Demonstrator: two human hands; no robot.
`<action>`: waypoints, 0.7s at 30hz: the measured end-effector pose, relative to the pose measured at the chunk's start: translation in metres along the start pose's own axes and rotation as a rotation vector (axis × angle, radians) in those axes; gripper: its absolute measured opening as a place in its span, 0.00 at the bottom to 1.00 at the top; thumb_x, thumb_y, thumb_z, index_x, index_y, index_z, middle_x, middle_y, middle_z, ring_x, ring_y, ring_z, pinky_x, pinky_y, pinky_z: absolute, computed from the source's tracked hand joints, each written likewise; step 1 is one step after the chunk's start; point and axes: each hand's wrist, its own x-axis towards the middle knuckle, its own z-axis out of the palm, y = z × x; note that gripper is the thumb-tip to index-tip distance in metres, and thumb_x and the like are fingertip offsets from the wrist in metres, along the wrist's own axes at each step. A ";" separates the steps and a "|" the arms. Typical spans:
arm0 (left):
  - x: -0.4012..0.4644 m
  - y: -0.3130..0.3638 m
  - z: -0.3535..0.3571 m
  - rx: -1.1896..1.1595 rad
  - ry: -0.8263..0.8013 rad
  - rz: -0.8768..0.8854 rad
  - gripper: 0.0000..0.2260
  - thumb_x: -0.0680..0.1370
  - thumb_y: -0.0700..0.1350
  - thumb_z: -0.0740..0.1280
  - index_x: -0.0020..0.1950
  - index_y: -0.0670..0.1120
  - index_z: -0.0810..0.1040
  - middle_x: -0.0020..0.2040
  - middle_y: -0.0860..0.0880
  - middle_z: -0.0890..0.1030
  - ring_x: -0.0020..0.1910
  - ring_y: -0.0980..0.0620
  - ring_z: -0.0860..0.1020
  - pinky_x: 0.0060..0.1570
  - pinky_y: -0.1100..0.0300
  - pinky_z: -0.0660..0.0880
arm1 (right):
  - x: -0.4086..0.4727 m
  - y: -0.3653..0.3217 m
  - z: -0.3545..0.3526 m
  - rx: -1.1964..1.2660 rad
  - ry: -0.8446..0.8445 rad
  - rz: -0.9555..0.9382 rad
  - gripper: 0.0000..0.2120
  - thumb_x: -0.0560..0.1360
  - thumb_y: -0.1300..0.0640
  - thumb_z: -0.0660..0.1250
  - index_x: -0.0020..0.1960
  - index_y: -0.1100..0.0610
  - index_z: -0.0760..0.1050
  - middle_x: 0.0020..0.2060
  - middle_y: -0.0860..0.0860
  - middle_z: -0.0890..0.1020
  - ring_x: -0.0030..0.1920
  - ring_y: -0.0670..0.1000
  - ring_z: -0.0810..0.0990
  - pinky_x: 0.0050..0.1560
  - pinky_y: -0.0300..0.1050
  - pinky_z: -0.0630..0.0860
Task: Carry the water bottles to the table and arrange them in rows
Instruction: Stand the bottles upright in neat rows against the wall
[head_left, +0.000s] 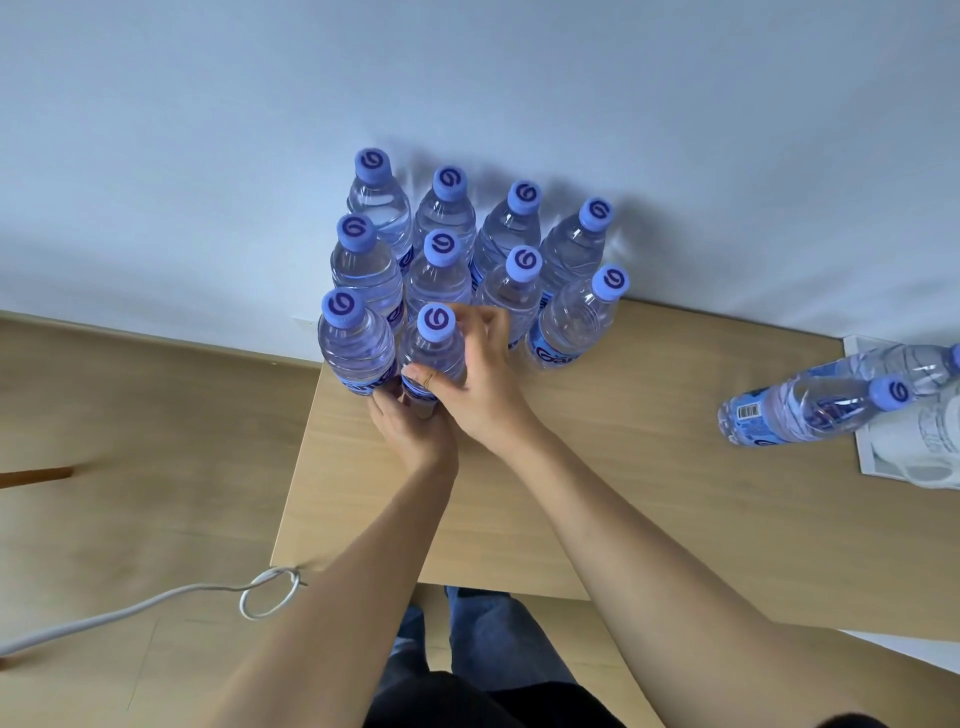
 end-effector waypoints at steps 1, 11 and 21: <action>0.000 0.000 0.000 -0.005 -0.005 -0.018 0.17 0.71 0.37 0.69 0.58 0.35 0.72 0.55 0.41 0.74 0.57 0.40 0.73 0.57 0.41 0.73 | 0.000 0.001 0.000 0.006 0.003 -0.002 0.29 0.70 0.59 0.77 0.67 0.60 0.70 0.59 0.53 0.64 0.67 0.52 0.67 0.65 0.30 0.62; -0.005 0.006 -0.021 0.099 -0.235 -0.087 0.30 0.68 0.37 0.76 0.67 0.40 0.68 0.58 0.49 0.71 0.59 0.49 0.70 0.63 0.48 0.71 | 0.000 -0.001 -0.005 0.023 -0.034 0.056 0.35 0.70 0.54 0.78 0.72 0.52 0.66 0.60 0.48 0.65 0.65 0.45 0.67 0.60 0.21 0.59; -0.036 0.021 -0.056 0.152 -0.645 -0.188 0.21 0.74 0.40 0.73 0.65 0.44 0.70 0.61 0.49 0.74 0.54 0.52 0.75 0.40 0.64 0.72 | -0.060 0.008 -0.047 0.074 0.250 0.255 0.30 0.74 0.51 0.74 0.72 0.53 0.67 0.67 0.50 0.71 0.66 0.47 0.70 0.66 0.41 0.67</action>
